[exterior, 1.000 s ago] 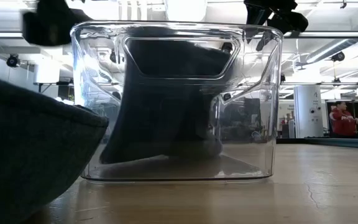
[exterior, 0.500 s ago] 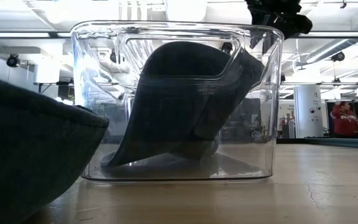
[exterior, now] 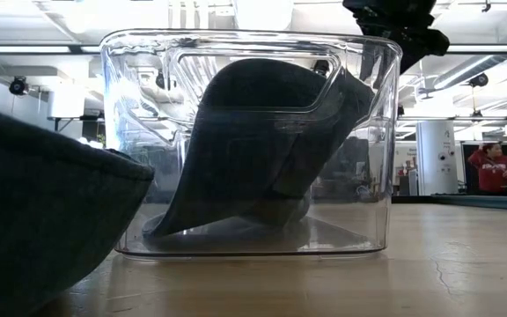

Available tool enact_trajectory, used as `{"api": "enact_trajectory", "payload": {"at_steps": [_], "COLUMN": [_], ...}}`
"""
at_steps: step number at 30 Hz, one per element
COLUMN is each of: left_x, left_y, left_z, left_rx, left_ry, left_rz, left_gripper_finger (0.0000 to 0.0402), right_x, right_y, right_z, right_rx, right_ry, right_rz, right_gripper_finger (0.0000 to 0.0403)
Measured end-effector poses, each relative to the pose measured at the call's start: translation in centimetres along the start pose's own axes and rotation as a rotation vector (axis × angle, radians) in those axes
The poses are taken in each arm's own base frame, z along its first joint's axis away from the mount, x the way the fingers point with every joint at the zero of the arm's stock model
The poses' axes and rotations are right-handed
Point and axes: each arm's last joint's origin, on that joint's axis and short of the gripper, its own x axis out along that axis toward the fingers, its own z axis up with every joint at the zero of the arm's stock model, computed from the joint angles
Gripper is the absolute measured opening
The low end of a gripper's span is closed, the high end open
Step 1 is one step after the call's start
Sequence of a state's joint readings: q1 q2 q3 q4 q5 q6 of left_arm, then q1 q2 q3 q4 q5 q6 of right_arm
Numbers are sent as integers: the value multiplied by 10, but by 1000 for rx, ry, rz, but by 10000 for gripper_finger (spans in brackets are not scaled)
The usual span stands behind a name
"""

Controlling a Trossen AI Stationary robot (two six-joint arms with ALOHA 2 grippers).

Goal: Pick & Place hat
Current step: Put the blue cap into the bottom transparent bin

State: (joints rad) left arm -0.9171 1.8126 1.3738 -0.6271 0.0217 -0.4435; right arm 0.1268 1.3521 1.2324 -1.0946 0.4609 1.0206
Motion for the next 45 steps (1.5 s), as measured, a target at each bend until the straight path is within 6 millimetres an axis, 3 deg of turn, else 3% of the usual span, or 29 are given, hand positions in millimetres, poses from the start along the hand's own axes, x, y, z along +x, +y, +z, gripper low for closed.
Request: {"api": "enact_trajectory", "payload": {"at_steps": [9,12,17,20,23,27,33,37,41,45], "left_x": [23,25,25,19,-2,-58,-148,-196,-219,-217], "left_y": [10,12,14,12,9,5,13,19,31,52], "left_z": [-15,-16,-17,-15,-10,2,0,4,15,30], "left_rx": [-103,-130,-187,-292,-431,-608,-871,-942,-927,-931], "left_ry": [79,85,89,78,28,-179,-663,-1075,-1316,-1398], "left_rz": [40,46,51,18,-31,-67,-20,-4,85,149], "left_gripper_finger": [163,122,19,7,4,2,1,1,1,1], "right_x": [0,0,0,0,0,0,-2,-8,-16,-26], "right_y": [0,0,0,0,0,0,0,-2,-8,-16], "right_z": [0,0,0,0,0,0,1,3,5,7], "right_rx": [-9,-23,-34,-39,-52,-64,-78,-73,-59,-36], "right_ry": [0,0,0,0,0,-2,-13,-37,-61,-102], "right_rz": [0,0,0,0,0,1,17,49,67,84], "right_gripper_finger": [224,224,224,224,224,224,224,224,224,224]}}
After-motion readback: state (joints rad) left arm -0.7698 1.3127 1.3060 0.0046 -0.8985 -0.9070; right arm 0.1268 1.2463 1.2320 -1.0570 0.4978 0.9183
